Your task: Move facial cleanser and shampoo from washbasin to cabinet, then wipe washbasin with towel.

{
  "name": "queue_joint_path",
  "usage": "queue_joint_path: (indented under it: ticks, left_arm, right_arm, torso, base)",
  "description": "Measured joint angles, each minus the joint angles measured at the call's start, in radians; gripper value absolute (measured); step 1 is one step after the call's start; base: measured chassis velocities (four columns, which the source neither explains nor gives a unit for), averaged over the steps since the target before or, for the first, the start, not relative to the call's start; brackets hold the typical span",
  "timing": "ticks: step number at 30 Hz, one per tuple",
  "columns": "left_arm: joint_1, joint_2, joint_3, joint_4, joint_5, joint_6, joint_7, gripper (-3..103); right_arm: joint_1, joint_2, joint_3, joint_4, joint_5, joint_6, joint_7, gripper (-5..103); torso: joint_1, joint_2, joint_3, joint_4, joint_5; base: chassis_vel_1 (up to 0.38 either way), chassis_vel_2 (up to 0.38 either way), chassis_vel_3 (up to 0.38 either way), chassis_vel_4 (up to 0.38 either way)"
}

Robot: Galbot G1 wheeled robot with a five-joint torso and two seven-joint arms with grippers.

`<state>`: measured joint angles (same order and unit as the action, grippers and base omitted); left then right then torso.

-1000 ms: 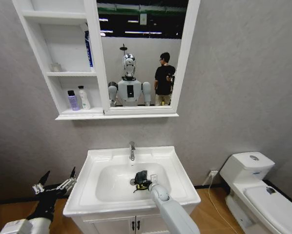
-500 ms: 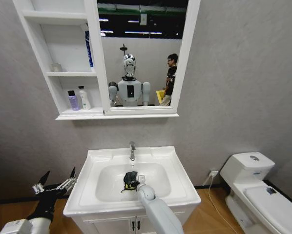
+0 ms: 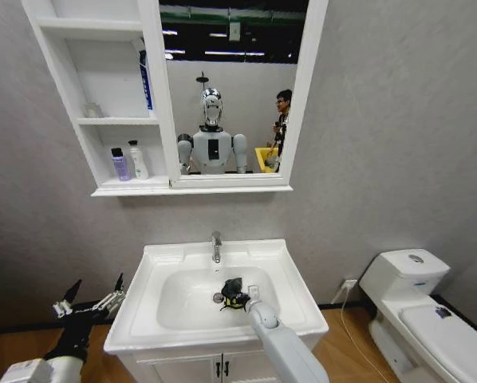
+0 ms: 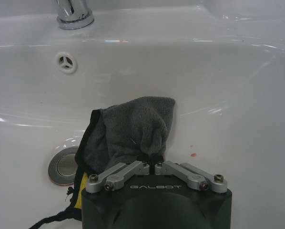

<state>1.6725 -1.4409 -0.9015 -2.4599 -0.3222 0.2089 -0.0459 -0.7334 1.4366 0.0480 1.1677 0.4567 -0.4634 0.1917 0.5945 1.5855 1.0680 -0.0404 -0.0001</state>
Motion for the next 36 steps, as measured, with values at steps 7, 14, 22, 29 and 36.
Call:
queue_joint_path:
  ticks: [7,14,22,29,36]
  left_arm:
    - [0.0,0.0,0.0,0.0,0.0,0.0,0.0,100]
    - [0.0,0.0,0.0,0.0,0.0,0.0,0.0,100]
    - [0.0,0.0,0.0,0.0,0.0,0.0,0.0,100]
    - [0.0,0.0,0.0,0.0,0.0,0.0,0.0,100]
    - [0.0,0.0,0.0,0.0,0.0,0.0,0.0,100]
  right_arm:
    - [0.011,0.054,-0.012,-0.043,-0.02,0.006,-0.001,1]
    - [0.034,0.122,-0.019,-0.109,-0.058,0.029,-0.015,1]
    - [0.018,0.067,-0.026,-0.058,-0.04,0.02,-0.015,1]
    - [-0.005,-0.007,-0.015,0.015,-0.003,-0.005,0.008,1]
    - [-0.025,-0.048,-0.018,0.09,0.027,-0.04,0.059,1]
  torso:
    - [0.0,0.0,0.0,0.0004,0.0]
    - [0.0,0.0,0.0,0.0005,-0.0002]
    - [0.0,0.0,0.0,0.0005,0.0003]
    - [0.0,0.0,0.0,0.0,0.0003]
    - [0.0,0.0,0.0,0.0004,0.0003]
  base:
    - [0.0,0.0,0.0,0.0]
    - [0.0,0.0,0.0,0.0]
    - [0.0,0.0,0.0,0.0]
    - [0.0,0.0,0.0,0.0]
    - [0.0,0.0,0.0,0.0]
